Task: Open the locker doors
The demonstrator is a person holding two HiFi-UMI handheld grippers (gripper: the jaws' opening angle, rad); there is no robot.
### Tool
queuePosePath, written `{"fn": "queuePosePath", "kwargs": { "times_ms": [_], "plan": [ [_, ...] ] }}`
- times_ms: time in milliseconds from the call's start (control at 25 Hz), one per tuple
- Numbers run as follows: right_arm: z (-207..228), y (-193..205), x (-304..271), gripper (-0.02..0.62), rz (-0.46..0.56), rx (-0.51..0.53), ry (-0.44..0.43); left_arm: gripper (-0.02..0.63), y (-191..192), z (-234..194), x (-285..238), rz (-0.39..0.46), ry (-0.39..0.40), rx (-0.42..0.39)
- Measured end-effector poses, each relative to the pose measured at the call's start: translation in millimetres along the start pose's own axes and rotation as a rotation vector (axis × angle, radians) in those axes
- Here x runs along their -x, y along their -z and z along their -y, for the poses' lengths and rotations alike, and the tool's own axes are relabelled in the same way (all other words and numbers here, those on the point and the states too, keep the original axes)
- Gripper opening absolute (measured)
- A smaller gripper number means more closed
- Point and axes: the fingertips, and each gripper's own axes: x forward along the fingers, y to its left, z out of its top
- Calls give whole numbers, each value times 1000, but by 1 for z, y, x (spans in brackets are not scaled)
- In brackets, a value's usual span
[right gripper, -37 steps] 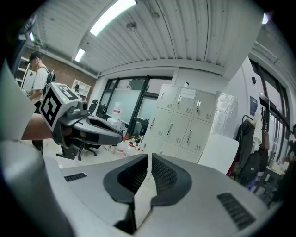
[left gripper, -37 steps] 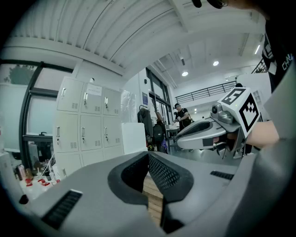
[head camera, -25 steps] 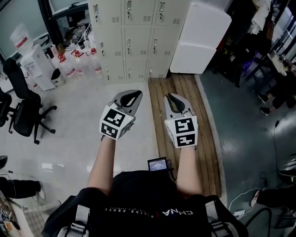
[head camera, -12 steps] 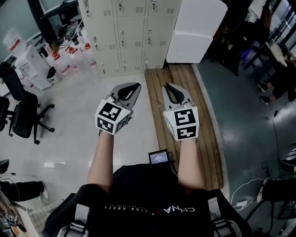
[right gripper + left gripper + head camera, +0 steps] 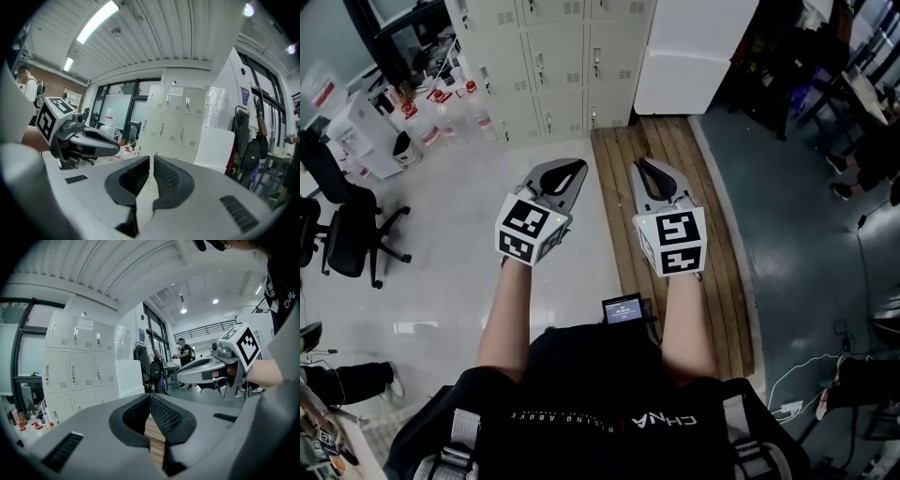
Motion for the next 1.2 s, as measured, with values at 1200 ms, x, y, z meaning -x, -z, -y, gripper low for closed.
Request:
{"fn": "queuePosePath", "kwargs": {
  "times_ms": [1200],
  "plan": [
    [75,-2,-184,49,11,-1,-47,20,13,-162,-115,72,-157,81]
  ]
}}
